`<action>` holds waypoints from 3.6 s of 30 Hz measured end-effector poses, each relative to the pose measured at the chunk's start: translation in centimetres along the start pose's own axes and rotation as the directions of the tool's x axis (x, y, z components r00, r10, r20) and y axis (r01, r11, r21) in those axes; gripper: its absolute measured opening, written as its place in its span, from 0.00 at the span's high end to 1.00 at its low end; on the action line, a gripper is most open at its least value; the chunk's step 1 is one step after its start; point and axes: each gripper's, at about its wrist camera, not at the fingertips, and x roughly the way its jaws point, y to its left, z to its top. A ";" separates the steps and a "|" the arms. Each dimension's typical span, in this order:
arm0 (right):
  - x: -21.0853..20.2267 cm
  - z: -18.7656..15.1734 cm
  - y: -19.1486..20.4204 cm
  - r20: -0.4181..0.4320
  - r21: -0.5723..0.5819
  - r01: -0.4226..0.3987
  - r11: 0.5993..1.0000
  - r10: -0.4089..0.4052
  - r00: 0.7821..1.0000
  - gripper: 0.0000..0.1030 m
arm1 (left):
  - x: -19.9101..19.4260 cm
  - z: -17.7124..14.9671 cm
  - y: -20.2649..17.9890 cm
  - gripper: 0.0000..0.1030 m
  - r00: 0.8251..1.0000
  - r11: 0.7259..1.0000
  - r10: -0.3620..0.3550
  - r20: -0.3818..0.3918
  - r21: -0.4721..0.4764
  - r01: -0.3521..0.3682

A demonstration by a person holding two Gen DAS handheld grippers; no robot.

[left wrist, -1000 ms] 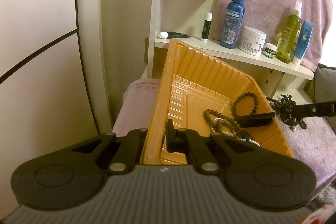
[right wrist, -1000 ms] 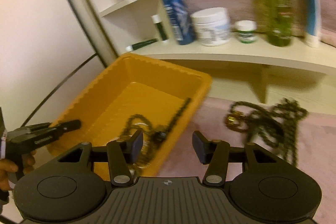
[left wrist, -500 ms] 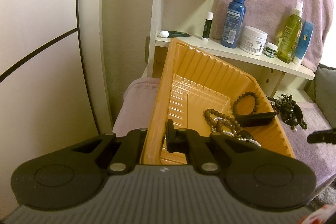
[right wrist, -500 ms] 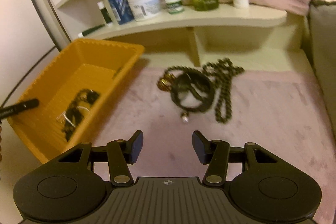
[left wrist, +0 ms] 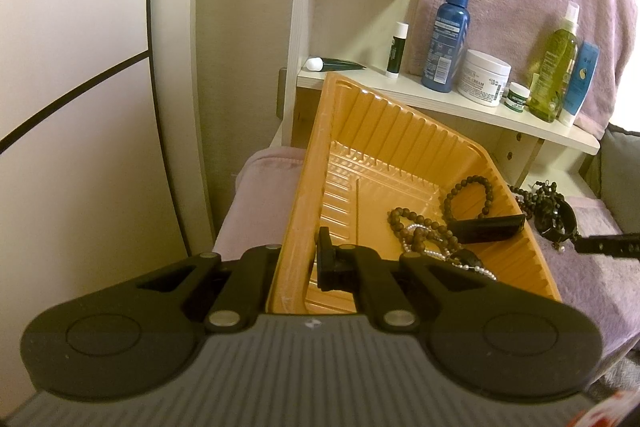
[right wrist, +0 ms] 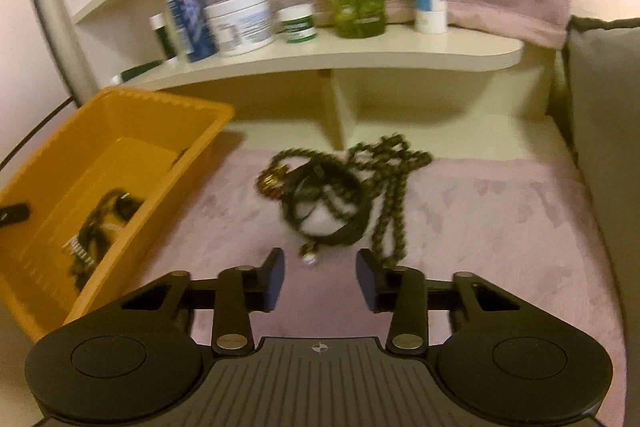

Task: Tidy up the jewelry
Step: 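Grasp the black leather band from the pile with the right gripper, then carry the black band into the orange tray and open the right gripper, then grasp a red beaded bracelet from the pile with the right gripper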

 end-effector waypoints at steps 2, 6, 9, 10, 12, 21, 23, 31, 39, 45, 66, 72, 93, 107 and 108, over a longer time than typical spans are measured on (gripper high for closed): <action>0.3 0.5 -0.7 0.011 0.027 0.027 0.999 -0.027 1.000 0.69 | 0.0 0.1 0.0 0.96 1.000 1.000 -0.001 -0.001 -0.002 0.001; 1.1 1.5 -1.8 0.029 0.073 0.033 0.997 -0.035 0.999 0.74 | 0.0 0.1 0.0 0.96 1.000 1.000 -0.001 -0.001 -0.002 0.001; 1.7 1.9 -1.8 0.033 0.083 0.033 0.996 -0.036 0.999 0.78 | 0.0 0.1 0.0 0.96 1.000 1.000 -0.001 -0.001 -0.001 0.001; 2.0 2.0 -1.9 0.031 0.090 0.035 0.995 -0.038 0.999 0.80 | 0.0 0.1 0.0 0.96 1.000 1.000 -0.001 -0.002 -0.001 0.001; 2.5 2.1 -1.9 0.023 0.103 0.044 0.994 -0.046 0.999 0.82 | 0.0 0.1 -0.1 0.96 1.000 1.000 0.000 -0.002 -0.003 0.000; 3.1 2.3 -3.1 0.024 0.213 0.002 0.977 -0.007 1.000 0.93 | 0.0 0.1 -0.1 0.96 1.000 1.000 -0.002 -0.003 0.000 0.002; 2.8 2.4 -3.1 0.028 0.227 -0.005 0.974 -0.002 1.000 0.93 | 0.0 0.1 -0.1 0.96 1.000 1.000 -0.004 -0.003 0.002 0.004; 0.9 3.9 -1.8 0.060 0.236 -0.080 0.968 0.068 0.996 0.93 | 0.0 0.1 -0.1 0.96 1.000 1.000 -0.004 -0.003 0.003 0.004; 0.8 6.9 2.3 0.090 0.210 -0.231 0.950 0.217 0.972 0.93 | -0.1 0.2 -0.1 0.96 1.000 1.000 -0.009 -0.004 0.005 0.009; 2.6 6.9 7.3 0.019 0.127 -0.332 0.935 0.332 0.943 0.93 | -0.1 0.2 -0.1 0.96 1.000 1.000 -0.009 -0.004 0.005 0.009; 5.5 5.7 13.4 -0.090 -0.112 -0.381 0.918 0.373 0.924 0.63 | -0.1 0.2 -0.1 0.96 1.000 1.000 -0.006 -0.008 0.004 0.006; 4.5 5.6 12.3 -0.071 -0.088 -0.372 0.924 0.366 0.928 0.62 | -0.1 0.3 -0.2 0.96 1.000 1.000 -0.006 -0.009 0.007 0.006; 0.1 3.6 1.9 0.026 0.133 -0.226 0.965 0.224 0.974 0.54 | 0.0 0.3 -0.1 0.96 1.000 1.000 -0.006 -0.010 0.008 0.006; 1.1 2.3 0.8 -0.033 -0.001 -0.128 0.992 0.128 0.991 0.52 | 0.1 0.4 0.0 0.96 1.000 1.000 -0.007 -0.012 0.008 0.007; 1.3 2.3 1.1 -0.036 -0.026 -0.129 0.991 0.128 0.991 0.52 | 0.1 0.3 0.1 0.96 1.000 1.000 -0.007 -0.013 0.008 0.007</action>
